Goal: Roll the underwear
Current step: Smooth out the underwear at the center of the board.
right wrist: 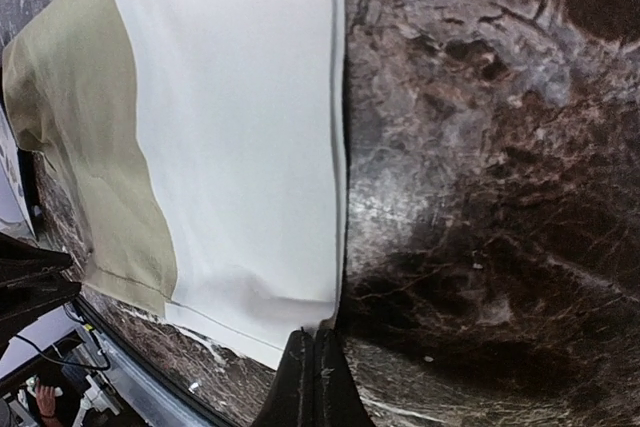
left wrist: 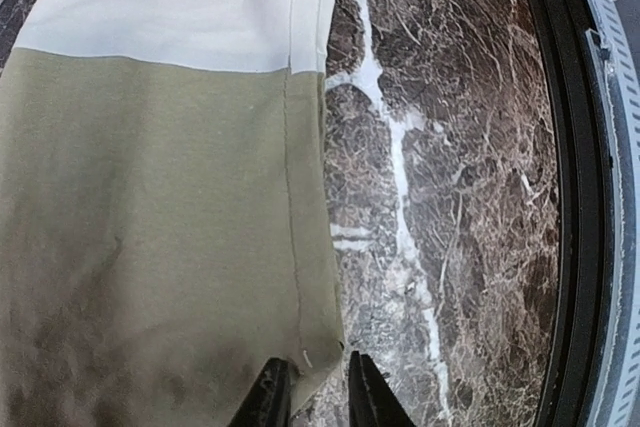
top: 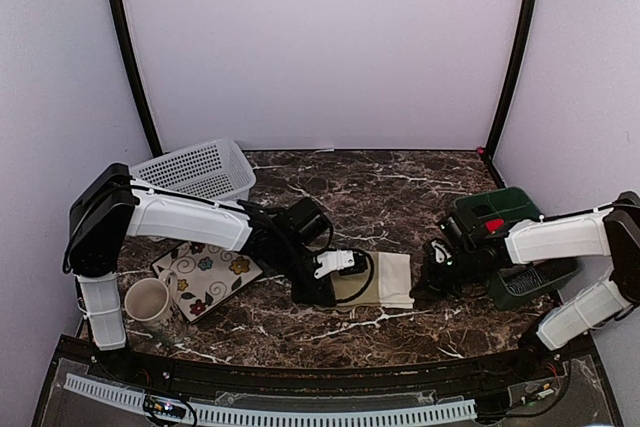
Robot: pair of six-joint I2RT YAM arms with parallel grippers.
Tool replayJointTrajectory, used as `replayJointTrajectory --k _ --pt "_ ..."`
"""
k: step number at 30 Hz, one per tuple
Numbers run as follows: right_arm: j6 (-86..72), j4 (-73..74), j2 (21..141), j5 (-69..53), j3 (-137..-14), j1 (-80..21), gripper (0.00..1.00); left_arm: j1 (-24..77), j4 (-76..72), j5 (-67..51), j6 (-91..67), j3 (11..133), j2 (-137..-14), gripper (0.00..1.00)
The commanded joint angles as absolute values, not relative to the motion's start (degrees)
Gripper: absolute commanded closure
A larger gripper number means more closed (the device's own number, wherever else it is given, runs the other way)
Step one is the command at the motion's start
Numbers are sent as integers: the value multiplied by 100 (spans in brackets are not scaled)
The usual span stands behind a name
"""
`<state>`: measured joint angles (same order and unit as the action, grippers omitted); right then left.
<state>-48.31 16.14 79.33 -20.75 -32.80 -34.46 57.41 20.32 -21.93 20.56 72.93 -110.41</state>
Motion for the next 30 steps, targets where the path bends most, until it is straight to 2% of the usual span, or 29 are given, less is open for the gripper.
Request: replayJointTrajectory --k 1,4,7,9,14,18,24,30 --pt "-4673 1629 8018 -2055 -3299 -3474 95 5774 2383 -2401 2048 7228 -11017 71" --pt "-4486 2027 7679 -1946 -3468 -3478 77 5743 2390 -2521 1998 7125 -10729 62" --pt "-4301 2275 7244 -1678 -3722 -3441 53 5527 2287 -2546 1764 7046 -10351 56" --pt "-4119 2229 7214 -1633 -3871 -3405 46 5242 2173 -2414 1424 7027 -10206 53" --pt "-3673 1898 7823 -1986 -4420 -3399 41 4494 1960 -1901 740 7179 -10231 48" --pt "-3385 1703 8470 -2222 -4895 -3417 41 4377 2120 -1630 756 7508 -10610 48" --pt "-2976 1713 9201 -2381 -5318 -3444 45 4351 2307 -1115 520 7924 -11184 49" --pt "-2829 1651 9551 -2487 -5239 -3460 50 4285 2413 -1185 398 7827 -11304 53"
